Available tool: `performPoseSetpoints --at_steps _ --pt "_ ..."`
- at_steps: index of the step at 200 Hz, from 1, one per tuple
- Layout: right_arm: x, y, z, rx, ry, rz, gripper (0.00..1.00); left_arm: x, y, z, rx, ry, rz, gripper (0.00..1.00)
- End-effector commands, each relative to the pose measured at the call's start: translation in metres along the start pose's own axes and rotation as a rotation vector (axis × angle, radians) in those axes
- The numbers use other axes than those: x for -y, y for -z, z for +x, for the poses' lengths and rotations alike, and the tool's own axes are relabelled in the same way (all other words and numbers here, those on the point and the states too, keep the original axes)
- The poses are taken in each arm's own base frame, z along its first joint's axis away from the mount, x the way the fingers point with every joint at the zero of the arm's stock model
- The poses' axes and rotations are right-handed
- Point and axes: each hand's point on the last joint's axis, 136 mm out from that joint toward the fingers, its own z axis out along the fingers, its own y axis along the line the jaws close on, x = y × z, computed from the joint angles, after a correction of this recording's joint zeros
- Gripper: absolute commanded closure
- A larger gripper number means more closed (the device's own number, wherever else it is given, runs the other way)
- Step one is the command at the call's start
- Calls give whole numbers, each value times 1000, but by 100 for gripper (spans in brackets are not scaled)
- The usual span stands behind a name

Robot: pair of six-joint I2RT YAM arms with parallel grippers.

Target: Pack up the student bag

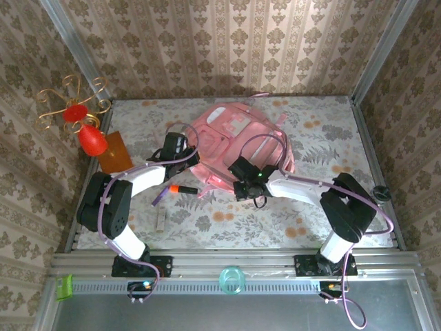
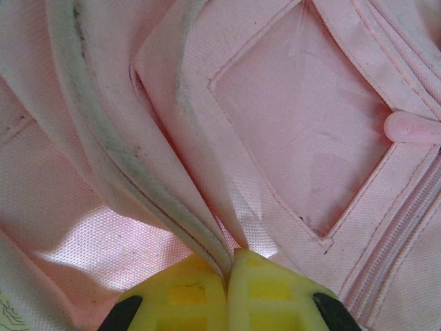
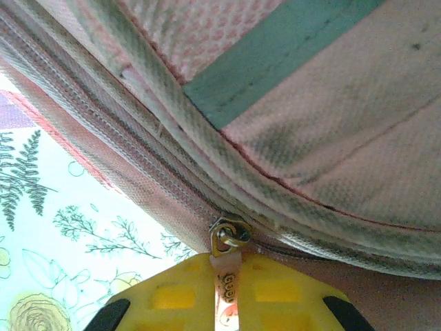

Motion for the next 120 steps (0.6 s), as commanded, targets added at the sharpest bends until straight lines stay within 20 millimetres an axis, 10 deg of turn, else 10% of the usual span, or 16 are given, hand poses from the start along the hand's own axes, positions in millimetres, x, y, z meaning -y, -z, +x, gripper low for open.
performPoseSetpoints --at_steps 1,72,120 --pt "17 8 13 -50 -26 -16 100 -9 7 -9 35 -29 -34 100" --pt "52 18 15 -54 -63 43 100 -17 11 -15 53 -38 -52 100" --pt "32 1 10 -3 -33 -64 100 -13 10 -13 44 -36 -37 100"
